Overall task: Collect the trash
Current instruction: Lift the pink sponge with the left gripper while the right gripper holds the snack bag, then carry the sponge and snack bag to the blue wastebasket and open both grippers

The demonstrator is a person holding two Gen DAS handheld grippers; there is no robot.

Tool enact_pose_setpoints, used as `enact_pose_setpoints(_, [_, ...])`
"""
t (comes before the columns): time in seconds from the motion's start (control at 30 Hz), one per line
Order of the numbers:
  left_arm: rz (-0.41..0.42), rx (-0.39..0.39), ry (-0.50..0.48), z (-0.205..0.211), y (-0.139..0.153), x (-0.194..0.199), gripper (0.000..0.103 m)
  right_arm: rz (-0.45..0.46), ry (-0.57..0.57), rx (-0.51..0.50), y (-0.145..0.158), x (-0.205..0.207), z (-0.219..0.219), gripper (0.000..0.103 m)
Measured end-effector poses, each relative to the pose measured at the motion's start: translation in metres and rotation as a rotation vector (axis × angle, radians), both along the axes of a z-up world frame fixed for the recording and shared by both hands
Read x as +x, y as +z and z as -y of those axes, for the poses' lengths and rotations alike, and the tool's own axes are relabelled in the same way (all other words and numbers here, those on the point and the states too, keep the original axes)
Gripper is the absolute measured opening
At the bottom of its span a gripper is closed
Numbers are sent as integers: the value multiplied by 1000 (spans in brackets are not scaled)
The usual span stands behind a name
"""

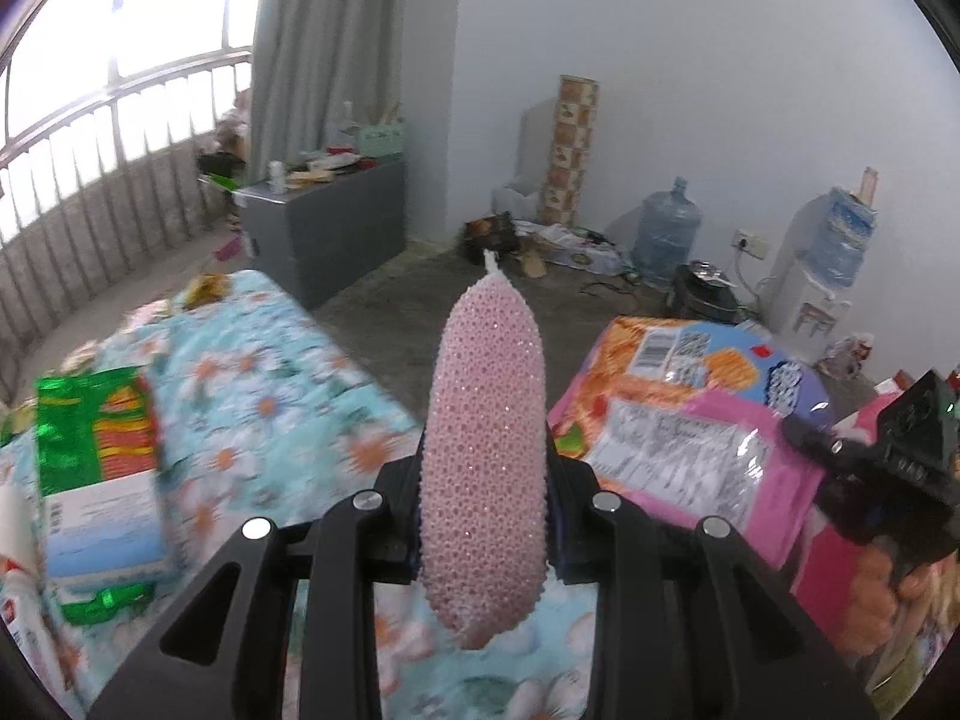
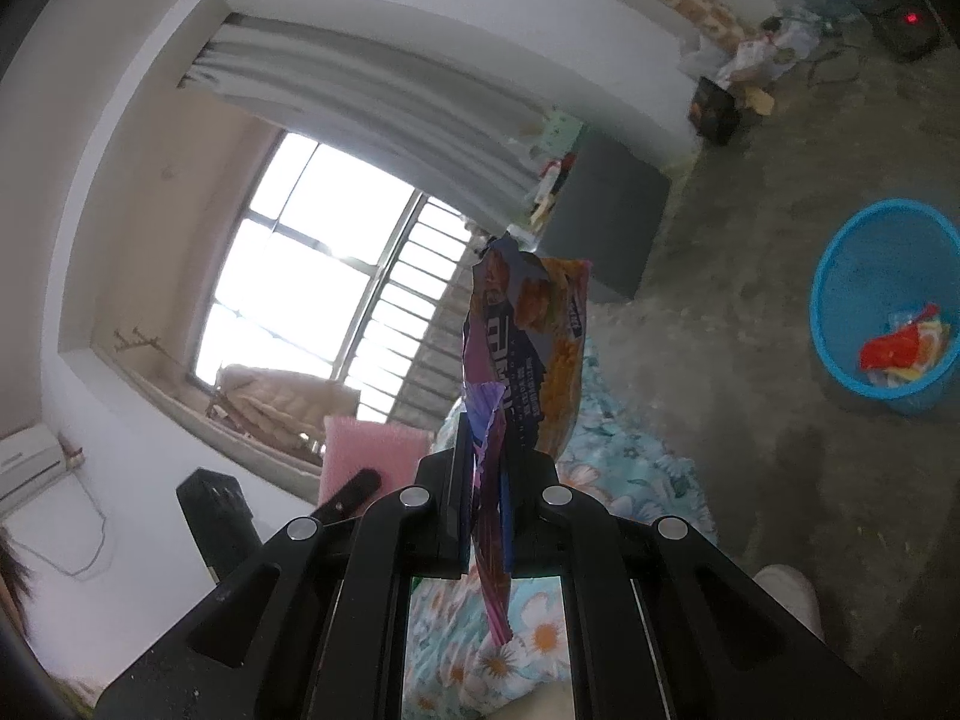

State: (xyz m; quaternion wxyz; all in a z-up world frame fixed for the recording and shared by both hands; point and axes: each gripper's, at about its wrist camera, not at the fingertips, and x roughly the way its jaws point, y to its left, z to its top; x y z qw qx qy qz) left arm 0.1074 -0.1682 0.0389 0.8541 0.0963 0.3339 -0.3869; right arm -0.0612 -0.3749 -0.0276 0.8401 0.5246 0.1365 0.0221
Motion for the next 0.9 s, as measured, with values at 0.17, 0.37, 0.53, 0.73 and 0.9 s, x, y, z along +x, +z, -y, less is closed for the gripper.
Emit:
enact_pose_setpoints(0.17, [-78,-19,-80,44,-5,12,29,-27,-58,29,-2,-3,9,6])
enact_pose_setpoints(0.37, [-199,-24,-169,105,-18,28,29,-59,-144,81,-11,-6,22,6])
enact_pose_setpoints(0.53, [-289,15,-225,159,-42,39,29,-81,-258,149,-26,-16,44,6])
enact_pose_setpoints(0.73, [-346,57,-255,208,-72,45,29,-96,-371,264,-61,-25,72,6])
enact_pose_setpoints(0.9, [-389,109,-277,252,-99,48,29,-157,-452,338,-95,-25,88,6])
